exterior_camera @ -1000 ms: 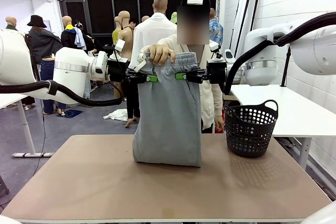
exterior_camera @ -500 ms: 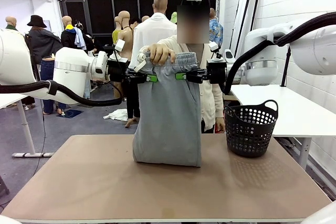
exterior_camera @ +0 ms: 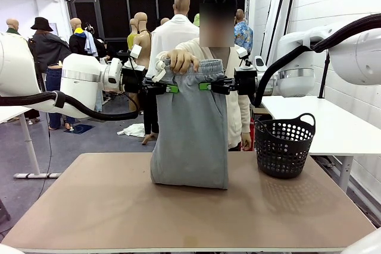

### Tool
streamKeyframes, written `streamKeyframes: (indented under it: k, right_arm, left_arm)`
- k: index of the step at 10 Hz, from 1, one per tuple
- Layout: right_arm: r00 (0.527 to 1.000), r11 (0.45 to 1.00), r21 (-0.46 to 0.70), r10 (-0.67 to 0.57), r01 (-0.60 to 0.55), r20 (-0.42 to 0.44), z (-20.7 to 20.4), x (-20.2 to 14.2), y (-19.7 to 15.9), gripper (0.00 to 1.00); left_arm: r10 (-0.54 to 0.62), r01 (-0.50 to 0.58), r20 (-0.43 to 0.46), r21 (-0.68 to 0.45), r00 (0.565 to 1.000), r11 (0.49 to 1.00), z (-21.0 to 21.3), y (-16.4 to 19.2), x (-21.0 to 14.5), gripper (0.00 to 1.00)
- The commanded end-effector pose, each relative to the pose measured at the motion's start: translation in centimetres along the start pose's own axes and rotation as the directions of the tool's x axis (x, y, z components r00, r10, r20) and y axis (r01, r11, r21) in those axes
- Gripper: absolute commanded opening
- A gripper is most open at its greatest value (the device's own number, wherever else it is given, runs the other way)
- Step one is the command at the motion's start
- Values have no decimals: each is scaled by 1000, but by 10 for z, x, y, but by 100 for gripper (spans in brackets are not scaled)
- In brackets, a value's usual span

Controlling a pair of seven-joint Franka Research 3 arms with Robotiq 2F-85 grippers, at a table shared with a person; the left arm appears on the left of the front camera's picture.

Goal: Fold the training pants.
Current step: Release the ends of the Training pants and then grab the overlapped ends.

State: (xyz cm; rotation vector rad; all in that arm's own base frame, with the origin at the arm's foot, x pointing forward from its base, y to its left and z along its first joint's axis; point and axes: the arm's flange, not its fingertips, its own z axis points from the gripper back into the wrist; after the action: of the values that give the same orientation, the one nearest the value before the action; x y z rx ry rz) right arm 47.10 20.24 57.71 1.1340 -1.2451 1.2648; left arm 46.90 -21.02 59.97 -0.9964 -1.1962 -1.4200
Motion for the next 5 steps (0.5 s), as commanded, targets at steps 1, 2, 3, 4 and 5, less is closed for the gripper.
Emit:
streamKeyframes:
  k: [1, 2, 3, 4, 5]
  right_arm:
    - [1000, 1000, 5, 1, -1, 2, -1, 1, 1, 0]
    - [1000, 1000, 0, 0, 0, 0, 0, 0, 0, 0]
    - [1000, 1000, 0, -1, 1, -3, 1, 0, 0, 8]
    - [1000, 1000, 0, -2, 2, -6, 1, 1, -1, 19]
    - [1000, 1000, 2, -11, 11, -6, 1, 1, -1, 36]
  left_arm:
    - [6, -6, -1, 5, 1000, 1000, 1, 1, -1, 0]
    - [14, -14, -4, 8, 1000, 1000, 1, 1, -1, 0]
    - [16, -16, -11, 8, 1000, 1000, 2, 1, -1, 0]
    - [19, -18, -15, 10, 1000, 1000, 2, 1, -1, 16]
    - [20, -19, -13, 12, 1000, 1000, 2, 0, 0, 35]
